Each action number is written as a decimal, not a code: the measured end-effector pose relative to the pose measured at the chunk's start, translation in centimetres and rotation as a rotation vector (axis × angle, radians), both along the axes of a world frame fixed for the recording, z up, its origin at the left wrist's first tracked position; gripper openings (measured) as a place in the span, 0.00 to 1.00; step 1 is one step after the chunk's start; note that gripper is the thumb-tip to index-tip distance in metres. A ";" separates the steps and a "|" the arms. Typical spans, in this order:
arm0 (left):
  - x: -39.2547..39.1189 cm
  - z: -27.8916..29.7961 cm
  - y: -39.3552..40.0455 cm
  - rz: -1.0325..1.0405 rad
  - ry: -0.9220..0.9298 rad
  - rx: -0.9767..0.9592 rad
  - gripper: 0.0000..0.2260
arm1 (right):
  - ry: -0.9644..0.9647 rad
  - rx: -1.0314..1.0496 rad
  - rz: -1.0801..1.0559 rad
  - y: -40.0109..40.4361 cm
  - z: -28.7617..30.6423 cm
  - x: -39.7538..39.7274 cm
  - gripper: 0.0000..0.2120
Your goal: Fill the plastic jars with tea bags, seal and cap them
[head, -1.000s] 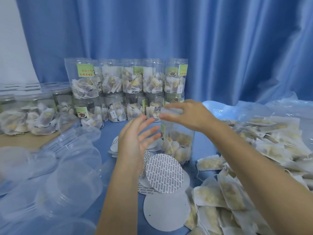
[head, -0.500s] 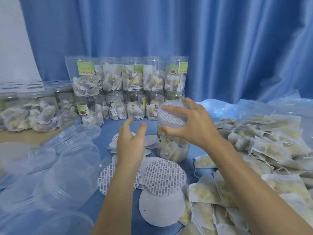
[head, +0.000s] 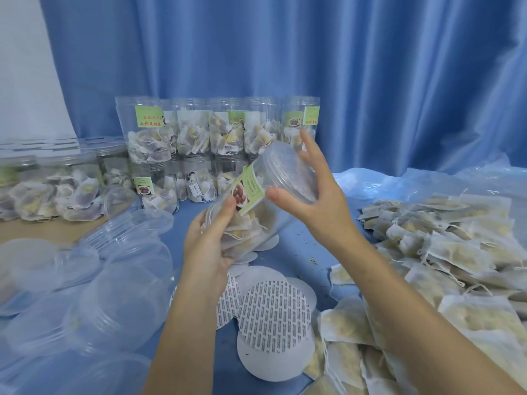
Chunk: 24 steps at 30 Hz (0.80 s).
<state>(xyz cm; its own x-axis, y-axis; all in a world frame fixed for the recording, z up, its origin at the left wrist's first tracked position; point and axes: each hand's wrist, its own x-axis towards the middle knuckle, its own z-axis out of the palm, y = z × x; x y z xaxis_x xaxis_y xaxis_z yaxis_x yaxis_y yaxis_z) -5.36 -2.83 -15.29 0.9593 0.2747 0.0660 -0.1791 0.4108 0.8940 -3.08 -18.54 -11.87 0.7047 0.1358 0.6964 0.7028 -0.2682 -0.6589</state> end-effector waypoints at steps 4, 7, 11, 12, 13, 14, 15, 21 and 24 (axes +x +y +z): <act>0.3 -0.8 0.8 0.101 -0.046 -0.045 0.34 | 0.098 -0.323 0.084 -1.5 0.9 0.4 0.31; 0.5 -1.2 1.7 0.150 -0.056 -0.050 0.38 | 0.160 -0.308 0.094 -2.5 1.2 0.7 0.31; 0.8 -2.1 2.6 0.136 -0.030 -0.038 0.38 | 0.213 -0.352 0.205 -3.2 0.8 1.0 0.38; 0.9 -2.3 2.6 0.115 -0.018 -0.029 0.35 | 0.195 -0.391 0.244 -3.5 0.9 0.9 0.38; 0.9 -2.4 2.5 0.094 -0.006 -0.015 0.33 | 0.175 -0.432 0.277 -3.7 1.1 0.8 0.39; 1.0 -2.5 2.4 0.079 0.004 -0.002 0.31 | 0.161 -0.472 0.298 -3.9 1.3 0.7 0.40; 1.0 -2.6 2.4 0.072 0.011 0.004 0.30 | 0.150 -0.507 0.308 -4.1 1.4 0.7 0.40; 1.1 -2.7 2.1 0.145 -0.039 -0.008 0.37 | 0.060 -0.512 0.052 -3.3 1.4 0.6 0.36; 1.0 -2.4 1.6 0.228 -0.124 -0.003 0.37 | 0.219 -0.318 -0.101 -2.2 0.3 0.7 0.33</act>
